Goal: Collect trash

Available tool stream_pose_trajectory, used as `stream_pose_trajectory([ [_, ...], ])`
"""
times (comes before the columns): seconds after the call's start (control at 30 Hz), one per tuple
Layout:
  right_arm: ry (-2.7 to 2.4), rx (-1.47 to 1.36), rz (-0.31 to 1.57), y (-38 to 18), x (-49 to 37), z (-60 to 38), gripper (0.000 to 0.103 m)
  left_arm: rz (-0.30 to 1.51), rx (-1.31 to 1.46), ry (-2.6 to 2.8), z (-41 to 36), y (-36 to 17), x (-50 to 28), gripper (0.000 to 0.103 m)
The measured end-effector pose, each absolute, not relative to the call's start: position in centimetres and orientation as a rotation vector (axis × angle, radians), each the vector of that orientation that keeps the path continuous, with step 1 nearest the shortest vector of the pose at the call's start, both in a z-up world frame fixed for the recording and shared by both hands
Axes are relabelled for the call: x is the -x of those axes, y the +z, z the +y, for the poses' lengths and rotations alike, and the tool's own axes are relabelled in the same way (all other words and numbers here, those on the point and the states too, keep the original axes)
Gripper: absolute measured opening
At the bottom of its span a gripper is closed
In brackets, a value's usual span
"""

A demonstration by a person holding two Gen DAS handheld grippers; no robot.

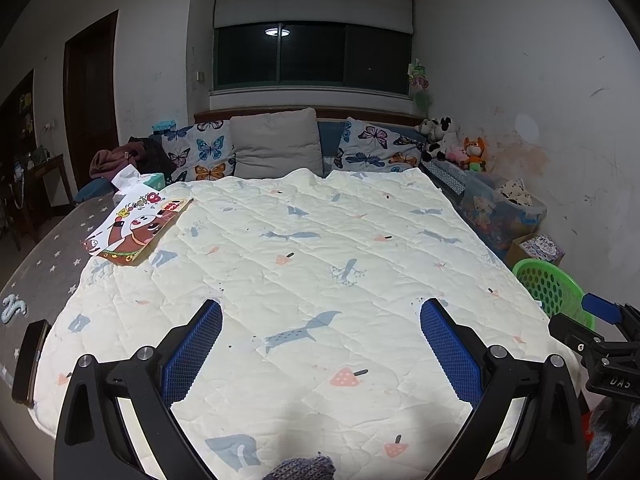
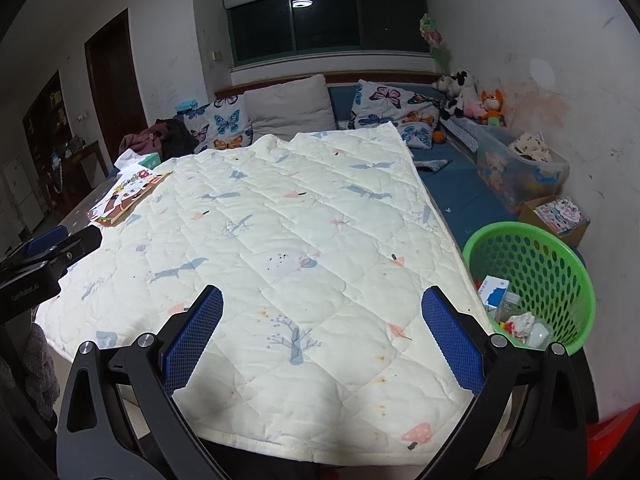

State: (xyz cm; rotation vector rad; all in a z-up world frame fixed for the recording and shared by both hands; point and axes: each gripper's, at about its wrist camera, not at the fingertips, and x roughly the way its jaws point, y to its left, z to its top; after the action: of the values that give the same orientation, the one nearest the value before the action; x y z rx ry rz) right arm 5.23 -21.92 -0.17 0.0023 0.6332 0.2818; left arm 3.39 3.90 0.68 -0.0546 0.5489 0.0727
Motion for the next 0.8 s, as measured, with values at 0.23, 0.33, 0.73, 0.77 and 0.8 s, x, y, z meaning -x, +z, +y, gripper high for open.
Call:
stream_pose_trajectory([
  [0.23, 0.285, -0.003, 0.637, -0.24, -5.26, -21.92, 0.099, 0.555, 0.062, 0.076, 3.96, 0.30, -3.24, 0.096],
  [0.33, 0.284, 0.001, 0.638, -0.27, -5.29, -21.81, 0.099, 0.555, 0.063, 0.075, 4.00, 0.30, -3.26, 0.096],
  [0.73, 0.287, -0.004, 0.635, -0.46, -5.28, -21.72, 0.099, 0.558, 0.066, 0.076, 3.94, 0.00, -3.15, 0.096],
  [0.77, 0.287, -0.004, 0.636, -0.42, -5.26, -21.76, 0.099, 0.557, 0.067, 0.076, 3.95, -0.08, -3.12, 0.096],
  [0.8, 0.288, -0.005, 0.634, -0.41, -5.26, -21.77, 0.099, 0.558, 0.066, 0.075, 3.94, -0.08, -3.16, 0.096],
])
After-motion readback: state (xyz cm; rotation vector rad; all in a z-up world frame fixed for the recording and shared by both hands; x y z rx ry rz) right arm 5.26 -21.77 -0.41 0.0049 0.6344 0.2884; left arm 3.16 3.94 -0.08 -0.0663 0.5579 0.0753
